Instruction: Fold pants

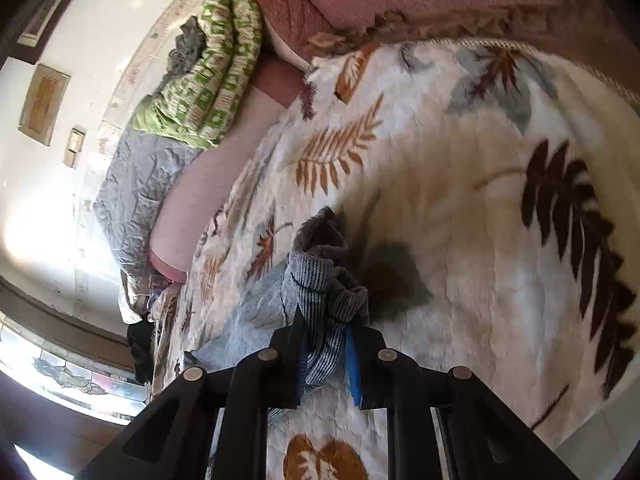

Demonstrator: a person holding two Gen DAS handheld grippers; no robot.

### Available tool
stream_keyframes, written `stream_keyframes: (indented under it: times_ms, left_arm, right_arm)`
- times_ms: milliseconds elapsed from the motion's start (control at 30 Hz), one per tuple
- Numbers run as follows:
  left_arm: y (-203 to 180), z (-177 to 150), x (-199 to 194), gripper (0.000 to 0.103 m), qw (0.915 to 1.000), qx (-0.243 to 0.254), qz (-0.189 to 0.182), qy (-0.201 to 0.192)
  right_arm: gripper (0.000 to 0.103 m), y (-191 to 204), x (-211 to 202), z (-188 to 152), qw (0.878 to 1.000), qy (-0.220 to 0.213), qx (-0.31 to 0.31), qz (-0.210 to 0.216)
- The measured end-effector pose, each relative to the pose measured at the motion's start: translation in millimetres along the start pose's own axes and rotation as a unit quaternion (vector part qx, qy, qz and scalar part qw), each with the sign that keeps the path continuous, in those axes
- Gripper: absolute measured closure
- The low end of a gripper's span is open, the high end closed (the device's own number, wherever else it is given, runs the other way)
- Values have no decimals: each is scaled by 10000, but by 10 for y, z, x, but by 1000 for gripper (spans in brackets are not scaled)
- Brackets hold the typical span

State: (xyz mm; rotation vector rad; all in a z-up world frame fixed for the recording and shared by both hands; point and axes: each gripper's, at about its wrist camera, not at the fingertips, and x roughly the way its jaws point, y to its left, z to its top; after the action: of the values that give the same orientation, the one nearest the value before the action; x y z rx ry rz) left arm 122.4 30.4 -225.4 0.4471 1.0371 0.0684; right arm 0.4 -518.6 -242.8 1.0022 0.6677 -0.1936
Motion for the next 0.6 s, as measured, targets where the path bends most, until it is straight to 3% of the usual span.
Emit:
stream_keyframes:
  times_ms: [133, 167, 233, 300, 367, 433, 600]
  left_arm:
    - [8, -35, 49, 28, 10000, 10, 18, 53]
    - [9, -39, 60, 28, 10000, 9, 10, 77]
    - [24, -33, 59, 28, 9999, 43, 11, 99]
    - [32, -29, 40, 28, 9999, 66, 32, 87]
    - [47, -35, 24, 28, 10000, 32, 29, 74]
    - [71, -47, 25, 28, 10000, -46, -22, 59]
    - [80, -68, 65, 28, 9997, -209, -49, 116]
  right_arm:
    - [83, -278, 157, -148, 9978, 473, 60, -452]
    - [81, -337, 165, -173, 9981, 493, 124, -350]
    - [68, -396, 59, -171, 9983, 520, 192, -184]
    - [54, -361, -107, -90, 9973, 414, 127, -588]
    - [54, -270, -284, -6, 9964, 35, -106, -838]
    - [54, -111, -404, 98, 9959, -189, -462, -750]
    - [54, 412, -77, 149, 9878, 0, -1454, -563]
